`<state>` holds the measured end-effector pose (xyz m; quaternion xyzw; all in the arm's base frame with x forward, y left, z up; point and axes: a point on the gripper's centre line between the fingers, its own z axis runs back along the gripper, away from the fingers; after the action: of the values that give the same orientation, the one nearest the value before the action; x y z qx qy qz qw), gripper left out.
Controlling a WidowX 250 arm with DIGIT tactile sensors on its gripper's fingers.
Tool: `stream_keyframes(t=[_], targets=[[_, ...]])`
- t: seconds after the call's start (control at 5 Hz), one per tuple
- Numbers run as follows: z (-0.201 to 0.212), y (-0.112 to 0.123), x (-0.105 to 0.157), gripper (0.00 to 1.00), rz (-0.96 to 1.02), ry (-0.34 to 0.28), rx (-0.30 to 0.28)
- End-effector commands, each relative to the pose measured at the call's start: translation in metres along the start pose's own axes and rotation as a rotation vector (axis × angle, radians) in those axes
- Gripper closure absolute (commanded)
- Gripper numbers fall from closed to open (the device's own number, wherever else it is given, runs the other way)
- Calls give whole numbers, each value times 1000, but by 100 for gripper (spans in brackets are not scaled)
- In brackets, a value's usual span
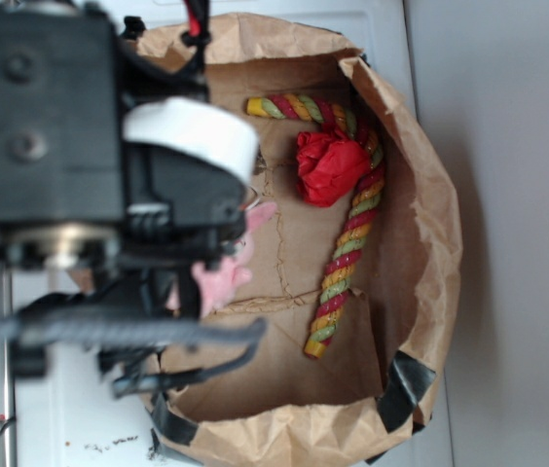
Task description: Grab the red paper.
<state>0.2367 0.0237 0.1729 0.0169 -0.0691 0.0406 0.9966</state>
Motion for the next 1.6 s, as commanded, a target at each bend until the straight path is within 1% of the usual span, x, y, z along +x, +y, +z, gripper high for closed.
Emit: stream_keyframes(t=[0.0,0.2,0.4,0.6,0.8,1.0,1.2,1.4], targets=[[-20,21,19,0,1,-87,37],[-37,26,26,0,-31,-110,28],[-48,31,41,0,-14,-92,73],[-52,36,61,0,-12,-93,76],[-53,35,78,0,-23,-98,82],[-61,41,86,0,-23,-94,107],[-67,39,91,0,-26,-148,104],[-76,38,96,0,-32,-162,75]])
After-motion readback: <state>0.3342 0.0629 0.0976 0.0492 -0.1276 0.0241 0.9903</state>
